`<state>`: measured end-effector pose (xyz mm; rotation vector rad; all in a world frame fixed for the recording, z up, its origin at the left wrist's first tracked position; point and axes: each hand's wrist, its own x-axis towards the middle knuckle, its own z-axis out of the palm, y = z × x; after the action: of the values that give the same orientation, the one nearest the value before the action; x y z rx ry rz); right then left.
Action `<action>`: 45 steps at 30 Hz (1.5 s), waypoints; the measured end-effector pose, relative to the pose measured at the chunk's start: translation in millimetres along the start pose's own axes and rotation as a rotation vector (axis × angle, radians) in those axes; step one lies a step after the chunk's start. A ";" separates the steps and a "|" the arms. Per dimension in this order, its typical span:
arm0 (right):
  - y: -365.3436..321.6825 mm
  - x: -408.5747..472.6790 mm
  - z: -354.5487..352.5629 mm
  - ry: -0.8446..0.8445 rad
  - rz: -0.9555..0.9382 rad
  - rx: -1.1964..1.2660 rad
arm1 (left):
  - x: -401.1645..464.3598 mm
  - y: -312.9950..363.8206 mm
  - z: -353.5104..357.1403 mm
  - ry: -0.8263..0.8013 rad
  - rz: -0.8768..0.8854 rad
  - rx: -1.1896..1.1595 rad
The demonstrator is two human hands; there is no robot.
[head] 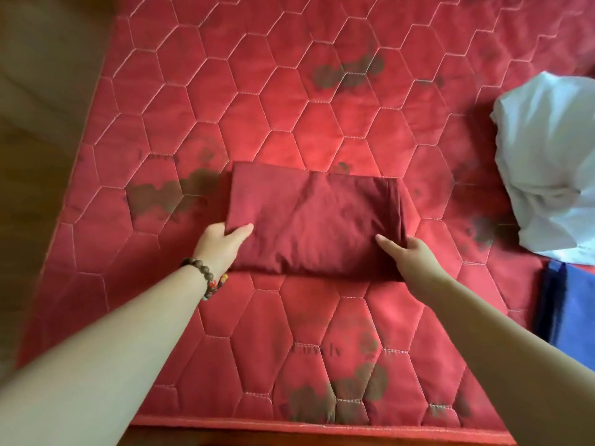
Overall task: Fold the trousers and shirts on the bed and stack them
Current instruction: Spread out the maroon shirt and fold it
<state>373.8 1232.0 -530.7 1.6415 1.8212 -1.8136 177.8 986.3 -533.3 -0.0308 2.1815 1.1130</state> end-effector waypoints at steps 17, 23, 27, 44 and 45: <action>-3.0 -25.9 34.2 0.659 -0.374 -0.470 | -25.4 6.4 13.2 0.594 0.434 0.551; -36.6 -5.5 115.7 0.263 -0.965 -1.019 | -1.2 21.8 51.3 0.242 0.869 0.995; -23.4 19.0 141.5 0.129 -0.855 -1.170 | 26.0 5.8 56.6 0.158 0.737 1.124; 11.5 34.9 51.1 0.315 -0.656 -1.080 | 35.5 -8.0 57.3 0.227 0.697 1.057; 11.4 35.2 50.9 0.322 -0.656 -1.078 | 36.0 -7.7 57.2 0.229 0.705 1.048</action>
<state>337.3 1210.8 -577.4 0.9573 2.8990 -0.3271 184.5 1032.6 -582.8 1.1781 2.8061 0.1322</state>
